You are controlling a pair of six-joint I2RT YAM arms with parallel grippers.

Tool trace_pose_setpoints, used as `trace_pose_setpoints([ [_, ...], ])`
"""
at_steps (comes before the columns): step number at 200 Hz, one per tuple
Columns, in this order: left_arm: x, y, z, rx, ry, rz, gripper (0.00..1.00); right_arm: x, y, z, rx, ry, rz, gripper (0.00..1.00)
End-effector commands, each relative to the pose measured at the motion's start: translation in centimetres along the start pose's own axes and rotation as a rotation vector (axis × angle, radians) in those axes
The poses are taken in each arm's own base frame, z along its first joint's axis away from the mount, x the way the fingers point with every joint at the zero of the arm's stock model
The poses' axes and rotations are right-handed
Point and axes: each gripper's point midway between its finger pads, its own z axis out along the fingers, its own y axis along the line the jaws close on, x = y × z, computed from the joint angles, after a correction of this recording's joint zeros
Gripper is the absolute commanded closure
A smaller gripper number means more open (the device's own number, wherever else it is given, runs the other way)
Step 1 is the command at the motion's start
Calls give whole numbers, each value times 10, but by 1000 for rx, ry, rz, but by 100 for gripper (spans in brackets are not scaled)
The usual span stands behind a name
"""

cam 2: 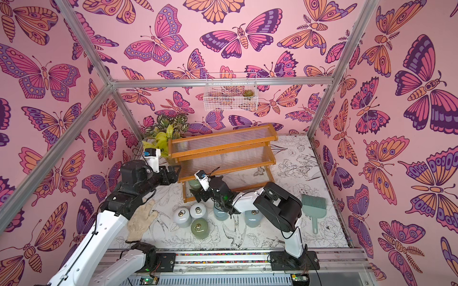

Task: Remove the tea canisters from the shelf
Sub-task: Pick up the tea canister from the shelf.

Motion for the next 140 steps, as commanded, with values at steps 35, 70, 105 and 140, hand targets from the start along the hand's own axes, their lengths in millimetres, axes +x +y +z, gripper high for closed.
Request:
trace_pose_setpoints([
  [35,8,-6,6,38,34,-12,14,-20,-5,24,50,-79,54,1],
  [70,8,-7,7,45,41,-13,14,-11,-9,34,75,-46,51,1],
  [105,8,-8,10,47,47,-11,14,0,-18,35,122,-12,38,6],
  [140,10,-5,10,38,49,-4,14,3,-20,33,139,-3,8,25],
])
